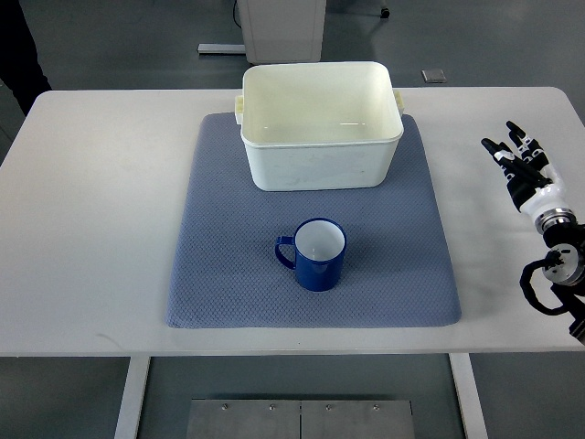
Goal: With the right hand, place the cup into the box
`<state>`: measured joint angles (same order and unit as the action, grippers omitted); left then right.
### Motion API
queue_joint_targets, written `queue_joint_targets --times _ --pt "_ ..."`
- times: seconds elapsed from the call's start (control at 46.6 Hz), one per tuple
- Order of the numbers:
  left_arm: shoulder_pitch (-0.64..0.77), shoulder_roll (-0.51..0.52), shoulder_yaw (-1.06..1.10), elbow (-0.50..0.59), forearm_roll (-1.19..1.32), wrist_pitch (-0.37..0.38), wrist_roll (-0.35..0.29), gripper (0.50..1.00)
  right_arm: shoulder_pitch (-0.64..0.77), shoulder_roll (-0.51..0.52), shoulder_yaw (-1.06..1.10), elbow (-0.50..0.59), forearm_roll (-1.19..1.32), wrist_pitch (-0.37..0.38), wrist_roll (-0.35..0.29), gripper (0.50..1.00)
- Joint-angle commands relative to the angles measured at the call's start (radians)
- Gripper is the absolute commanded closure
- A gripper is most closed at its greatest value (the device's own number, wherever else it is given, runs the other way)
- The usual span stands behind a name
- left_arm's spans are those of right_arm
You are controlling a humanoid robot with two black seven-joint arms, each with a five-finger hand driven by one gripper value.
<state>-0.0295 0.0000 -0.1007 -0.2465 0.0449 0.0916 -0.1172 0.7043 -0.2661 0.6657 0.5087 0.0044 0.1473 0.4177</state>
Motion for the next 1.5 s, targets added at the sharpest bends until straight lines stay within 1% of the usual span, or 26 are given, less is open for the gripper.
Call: queue_joint_targets --times 0.0,0.193,1.481 --pt "0.011 0.000 0.001 0.000 0.001 -0.001 0.001 0.500 0.000 0.002 0.000 0.007 0.000 0.000 0.000 0.500" --pt "0.014 0.000 -0.001 0.001 0.003 0.000 -0.001 0.500 -0.003 -0.001 0.000 0.051 0.000 -0.011 0.000 0.500" --pt "0.011 0.000 -0.004 0.003 0.001 0.007 -0.001 0.500 0.000 0.001 0.000 0.053 -0.001 -0.012 -0.008 0.500"
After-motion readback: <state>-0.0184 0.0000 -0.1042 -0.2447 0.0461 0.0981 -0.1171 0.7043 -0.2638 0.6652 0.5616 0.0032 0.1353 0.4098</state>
